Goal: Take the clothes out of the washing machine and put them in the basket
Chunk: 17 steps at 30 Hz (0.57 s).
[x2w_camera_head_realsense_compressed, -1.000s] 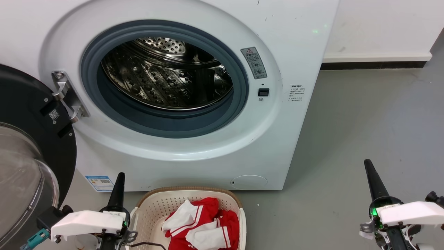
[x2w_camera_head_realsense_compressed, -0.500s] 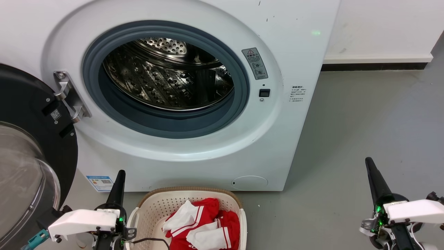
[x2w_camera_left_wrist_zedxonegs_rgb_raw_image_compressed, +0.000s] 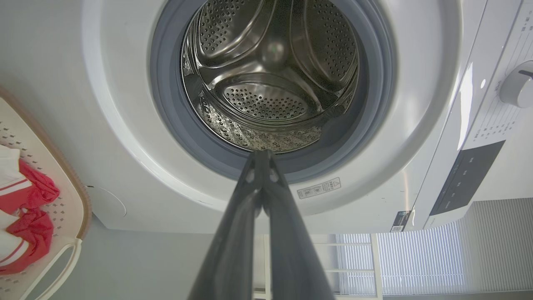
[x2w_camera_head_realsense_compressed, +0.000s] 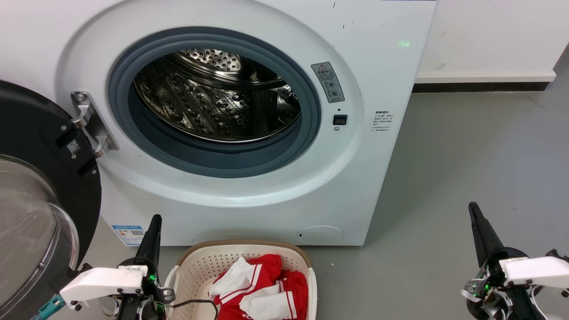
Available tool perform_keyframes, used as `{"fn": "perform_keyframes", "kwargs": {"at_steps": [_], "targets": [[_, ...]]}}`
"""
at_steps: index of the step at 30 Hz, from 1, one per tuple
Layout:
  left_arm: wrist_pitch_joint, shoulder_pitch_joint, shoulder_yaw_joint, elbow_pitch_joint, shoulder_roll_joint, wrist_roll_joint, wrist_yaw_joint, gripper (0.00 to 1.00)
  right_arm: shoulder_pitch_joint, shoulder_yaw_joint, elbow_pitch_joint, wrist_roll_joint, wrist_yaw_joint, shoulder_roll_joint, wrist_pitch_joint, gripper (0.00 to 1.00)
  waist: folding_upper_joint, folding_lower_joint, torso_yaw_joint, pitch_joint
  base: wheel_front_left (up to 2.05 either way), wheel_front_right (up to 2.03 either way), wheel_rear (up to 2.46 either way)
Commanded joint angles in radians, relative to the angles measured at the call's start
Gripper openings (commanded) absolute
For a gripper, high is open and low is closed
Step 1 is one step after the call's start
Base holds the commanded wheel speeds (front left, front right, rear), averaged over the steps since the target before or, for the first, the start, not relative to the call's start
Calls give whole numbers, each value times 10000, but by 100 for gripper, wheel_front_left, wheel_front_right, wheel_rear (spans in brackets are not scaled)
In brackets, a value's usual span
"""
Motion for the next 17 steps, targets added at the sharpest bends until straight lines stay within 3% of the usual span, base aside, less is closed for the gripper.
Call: {"fn": "perform_keyframes", "kwargs": {"at_steps": [1,17], "targets": [[73,-169,51,26,-9,-227,-90,0,-230,-48,24,252,-2,6,57,0,-1,0,4,-4,0,0,0],[347,-231,135,127,-40,-1342,-178,0,-259,-184,186,1380,-3,46,380,0,-1,0,44,-46,0,0,0]]}}
